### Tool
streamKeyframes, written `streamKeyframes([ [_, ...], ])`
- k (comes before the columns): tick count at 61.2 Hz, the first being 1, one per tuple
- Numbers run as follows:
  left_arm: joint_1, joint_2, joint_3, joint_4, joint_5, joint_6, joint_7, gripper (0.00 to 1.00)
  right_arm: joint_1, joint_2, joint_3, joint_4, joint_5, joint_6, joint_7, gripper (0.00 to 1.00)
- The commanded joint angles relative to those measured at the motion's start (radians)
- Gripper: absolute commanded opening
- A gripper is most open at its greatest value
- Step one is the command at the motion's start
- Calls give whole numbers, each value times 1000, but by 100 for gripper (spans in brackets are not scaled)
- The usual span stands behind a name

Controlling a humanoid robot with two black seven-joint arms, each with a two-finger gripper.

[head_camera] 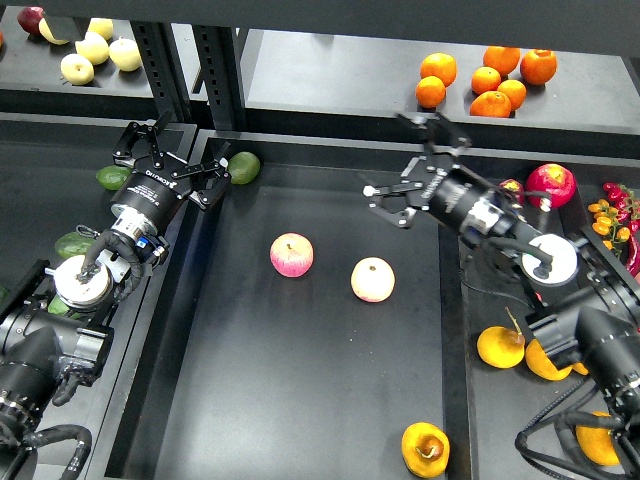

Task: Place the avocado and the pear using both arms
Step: 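Move the right gripper down toward the yellow pear nearest the robot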

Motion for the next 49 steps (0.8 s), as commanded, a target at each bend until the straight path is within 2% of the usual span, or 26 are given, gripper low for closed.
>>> streamKeyframes([
  [1,0,0,3,2,0,0,0,99,12,-85,-86,66,9,0,-54,100],
  [24,0,0,9,8,2,0,0,99,98,-314,-391,191,-3,0,-54,99],
  [34,1,0,7,14,2,0,0,99,166,-495,-601,281,-62,0,-54,99],
  [49,0,0,9,15,3,0,0,99,195,-576,-712,312,-62,0,-54,100],
])
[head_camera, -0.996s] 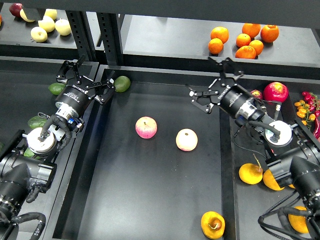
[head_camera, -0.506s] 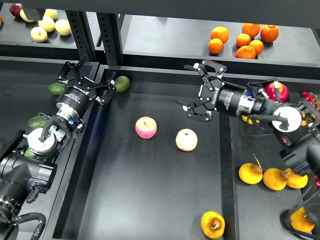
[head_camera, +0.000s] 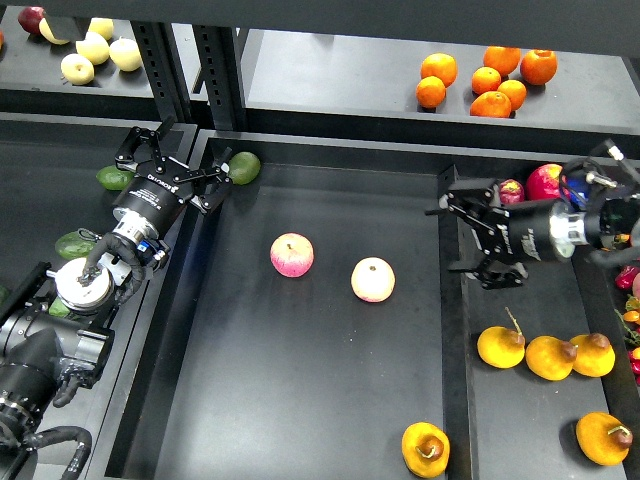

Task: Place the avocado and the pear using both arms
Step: 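Move the right gripper down toward the yellow pear nearest the robot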

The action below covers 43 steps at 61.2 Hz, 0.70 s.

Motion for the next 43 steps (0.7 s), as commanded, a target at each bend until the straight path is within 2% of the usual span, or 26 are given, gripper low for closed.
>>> streamKeyframes([
  [1,1,0,2,0,0,0,0,99,15,-27,-52,9,1,0,0,100],
  [31,-1,0,11,14,1,0,0,99,-3,-86,-269,89,68,0,0,100],
  [43,-1,0,12,14,0,0,0,99,-49,-80,-289,92,68,0,0,100],
])
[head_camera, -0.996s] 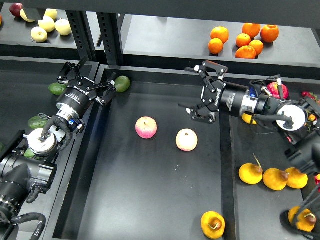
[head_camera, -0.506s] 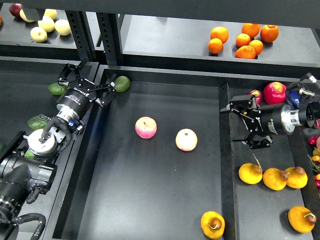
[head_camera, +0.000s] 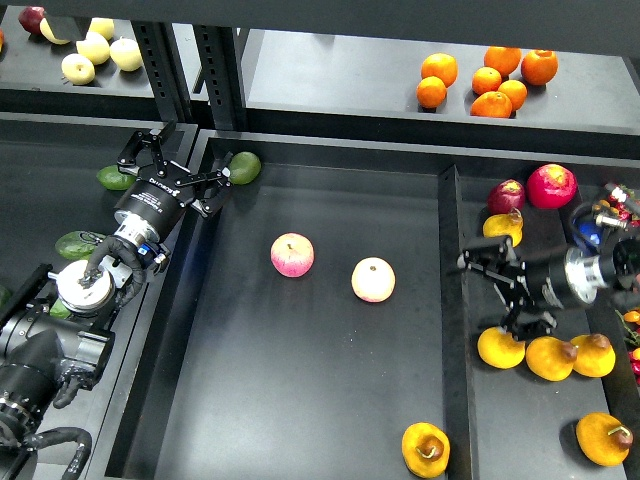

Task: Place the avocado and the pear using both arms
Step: 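Move the right gripper down toward the yellow pear nearest the robot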

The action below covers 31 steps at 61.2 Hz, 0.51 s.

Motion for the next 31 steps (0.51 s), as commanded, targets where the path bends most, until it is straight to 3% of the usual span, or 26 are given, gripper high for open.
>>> streamKeyframes([
  [1,0,0,0,0,-1,0,0,99,-29,5,-5,1,0,0,0,100],
  [31,-3,0,3,8,1,0,0,99,-134,7,-11,-2,-17,0,0,100],
])
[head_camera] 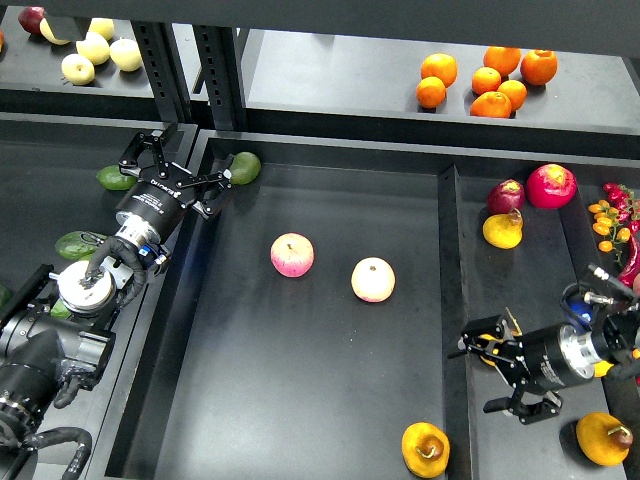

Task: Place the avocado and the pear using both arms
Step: 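Move the right gripper down toward the yellow pear nearest the robot, then lower the right gripper around the yellow pear and close it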

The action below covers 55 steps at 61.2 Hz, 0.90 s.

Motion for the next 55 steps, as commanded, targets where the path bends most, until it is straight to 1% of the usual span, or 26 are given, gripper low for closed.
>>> streamKeyframes([
  [1,-1,0,0,0,1,0,0,99,-18,0,0,-2,-8,0,0,100],
  [10,-1,0,0,2,1,0,0,99,-30,5,0,-7,-16,0,0,100],
  [20,-1,0,0,8,1,0,0,99,-85,43,1,-23,-40,0,0,100],
  [55,-1,0,2,6,1,0,0,99,-136,123,6,-80,-74,0,0,100],
])
